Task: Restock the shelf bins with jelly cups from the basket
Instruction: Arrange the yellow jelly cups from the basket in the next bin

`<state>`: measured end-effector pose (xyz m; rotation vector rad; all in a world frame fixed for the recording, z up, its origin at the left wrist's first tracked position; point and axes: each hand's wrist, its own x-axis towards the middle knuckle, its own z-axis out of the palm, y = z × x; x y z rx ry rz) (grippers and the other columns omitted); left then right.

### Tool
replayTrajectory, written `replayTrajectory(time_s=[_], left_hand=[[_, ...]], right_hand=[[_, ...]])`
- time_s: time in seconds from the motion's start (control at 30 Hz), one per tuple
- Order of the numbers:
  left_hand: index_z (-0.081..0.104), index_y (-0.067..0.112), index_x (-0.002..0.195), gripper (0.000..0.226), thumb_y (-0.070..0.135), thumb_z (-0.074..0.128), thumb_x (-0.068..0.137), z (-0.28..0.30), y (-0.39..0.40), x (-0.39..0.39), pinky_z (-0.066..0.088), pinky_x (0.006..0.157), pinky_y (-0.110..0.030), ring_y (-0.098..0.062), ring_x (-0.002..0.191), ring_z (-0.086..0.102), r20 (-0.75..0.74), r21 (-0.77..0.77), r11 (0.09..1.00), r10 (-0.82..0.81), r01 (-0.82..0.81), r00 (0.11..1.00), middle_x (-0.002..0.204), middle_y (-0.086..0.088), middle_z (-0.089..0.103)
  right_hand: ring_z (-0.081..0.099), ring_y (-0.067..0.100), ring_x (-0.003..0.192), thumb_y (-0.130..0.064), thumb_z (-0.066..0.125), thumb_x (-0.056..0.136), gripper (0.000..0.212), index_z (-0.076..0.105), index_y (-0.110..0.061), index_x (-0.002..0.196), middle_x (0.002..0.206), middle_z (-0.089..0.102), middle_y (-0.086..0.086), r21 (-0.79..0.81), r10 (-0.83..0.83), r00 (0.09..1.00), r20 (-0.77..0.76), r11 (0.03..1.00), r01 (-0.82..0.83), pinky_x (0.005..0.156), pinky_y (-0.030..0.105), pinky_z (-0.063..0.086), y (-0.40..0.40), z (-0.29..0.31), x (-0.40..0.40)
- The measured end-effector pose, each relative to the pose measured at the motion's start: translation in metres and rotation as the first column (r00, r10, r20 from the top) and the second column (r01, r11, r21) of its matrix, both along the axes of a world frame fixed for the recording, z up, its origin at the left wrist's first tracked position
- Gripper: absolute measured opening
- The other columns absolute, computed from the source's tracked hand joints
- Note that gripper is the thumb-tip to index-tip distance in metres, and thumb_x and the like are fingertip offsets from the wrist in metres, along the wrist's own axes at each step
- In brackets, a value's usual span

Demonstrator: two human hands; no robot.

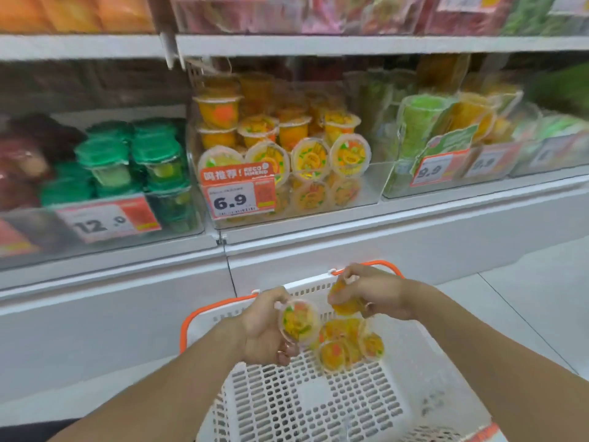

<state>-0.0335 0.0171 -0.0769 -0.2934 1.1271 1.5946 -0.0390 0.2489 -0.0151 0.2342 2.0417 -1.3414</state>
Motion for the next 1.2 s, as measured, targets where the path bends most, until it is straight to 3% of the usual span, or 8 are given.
replayTrajectory(time_s=[0.17, 0.33, 0.47, 0.57, 0.7, 0.93, 1.1, 1.2], left_hand=[[0.064, -0.006, 0.088, 0.048, 0.039, 0.049, 0.081, 0.097, -0.006, 0.000, 0.055, 0.079, -0.045, -0.039, 0.076, 0.064, -0.090, 0.157, 0.974, 0.178, -0.163, 0.980, 0.088, -0.025, 0.062], [0.067, -0.004, 0.110, 0.045, 0.033, 0.050, 0.091, 0.163, -0.018, 0.007, 0.060, 0.061, -0.036, -0.045, 0.088, 0.071, -0.209, 0.181, 0.928, 0.361, -0.326, 0.909, 0.113, -0.031, 0.066], [0.066, 0.002, 0.117, 0.041, 0.032, 0.051, 0.092, 0.202, -0.022, 0.010, 0.058, 0.057, -0.035, -0.040, 0.074, 0.071, -0.332, 0.193, 0.877, 0.479, -0.439, 0.812, 0.102, -0.025, 0.069], [0.062, 0.001, 0.117, 0.041, 0.033, 0.054, 0.093, 0.211, -0.021, 0.009, 0.058, 0.058, -0.036, -0.038, 0.069, 0.071, -0.390, 0.094, 0.863, 0.491, -0.497, 0.779, 0.086, -0.023, 0.070], [0.058, 0.007, 0.118, 0.035, 0.034, 0.055, 0.095, 0.208, -0.016, 0.004, 0.059, 0.055, -0.036, -0.039, 0.069, 0.072, -0.407, -0.036, 0.817, 0.514, -0.576, 0.755, 0.073, -0.022, 0.070], [0.058, 0.009, 0.111, 0.026, 0.029, 0.058, 0.094, 0.206, -0.006, -0.005, 0.059, 0.059, -0.041, -0.041, 0.069, 0.072, -0.347, 0.025, 0.827, 0.533, -0.561, 0.771, 0.066, -0.022, 0.070], [0.061, 0.010, 0.101, 0.019, 0.027, 0.060, 0.091, 0.205, 0.007, -0.007, 0.060, 0.066, -0.045, -0.043, 0.068, 0.071, -0.298, 0.019, 0.823, 0.547, -0.568, 0.782, 0.075, -0.024, 0.069], [0.060, 0.011, 0.101, 0.019, 0.027, 0.059, 0.092, 0.202, 0.007, -0.009, 0.060, 0.068, -0.046, -0.044, 0.072, 0.072, -0.302, 0.017, 0.836, 0.528, -0.549, 0.794, 0.085, -0.025, 0.068]], right_hand=[[0.059, 0.018, 0.077, -0.014, 0.089, 0.059, 0.062, 0.063, -0.018, 0.115, 0.092, 0.065, 0.000, 0.055, 0.131, 0.948, -0.289, 0.991, -0.120, 0.067, 0.031, 0.044, -0.035, 0.083, -0.011], [0.070, 0.025, 0.103, -0.026, 0.102, 0.034, 0.083, 0.067, -0.015, 0.109, 0.109, 0.073, 0.009, -0.132, -0.077, 0.815, -0.574, 0.991, 0.001, 0.092, 0.037, 0.056, -0.051, 0.115, -0.021], [0.069, 0.020, 0.108, -0.024, 0.095, 0.042, 0.073, 0.070, -0.011, 0.109, 0.113, 0.073, 0.004, -0.333, -0.191, 0.750, -0.633, 0.942, -0.041, 0.089, 0.038, 0.058, -0.058, 0.139, -0.033], [0.070, 0.017, 0.104, -0.027, 0.097, 0.039, 0.083, 0.067, -0.018, 0.116, 0.113, 0.073, 0.000, -0.342, -0.248, 0.666, -0.703, 0.940, -0.011, 0.085, 0.046, 0.060, -0.063, 0.160, -0.049], [0.070, 0.017, 0.102, -0.021, 0.101, 0.039, 0.085, 0.061, -0.022, 0.115, 0.106, 0.073, -0.001, -0.302, -0.335, 0.578, -0.744, 0.940, 0.157, 0.092, 0.041, 0.057, -0.073, 0.167, -0.097], [0.064, 0.019, 0.105, -0.047, 0.101, 0.028, 0.105, 0.060, -0.009, 0.117, 0.112, 0.068, 0.003, -0.146, -0.327, 0.542, -0.774, 0.925, 0.349, 0.093, 0.039, 0.055, -0.110, 0.164, -0.185], [0.071, 0.024, 0.096, -0.039, 0.101, 0.019, 0.103, 0.066, -0.006, 0.110, 0.102, 0.071, 0.007, -0.090, -0.321, 0.593, -0.739, 0.919, 0.385, 0.079, 0.041, 0.062, -0.123, 0.164, -0.222], [0.073, 0.026, 0.085, -0.027, 0.101, 0.036, 0.078, 0.068, -0.007, 0.104, 0.097, 0.073, 0.009, -0.057, -0.300, 0.615, -0.729, 0.922, 0.382, 0.075, 0.043, 0.063, -0.125, 0.161, -0.232]])
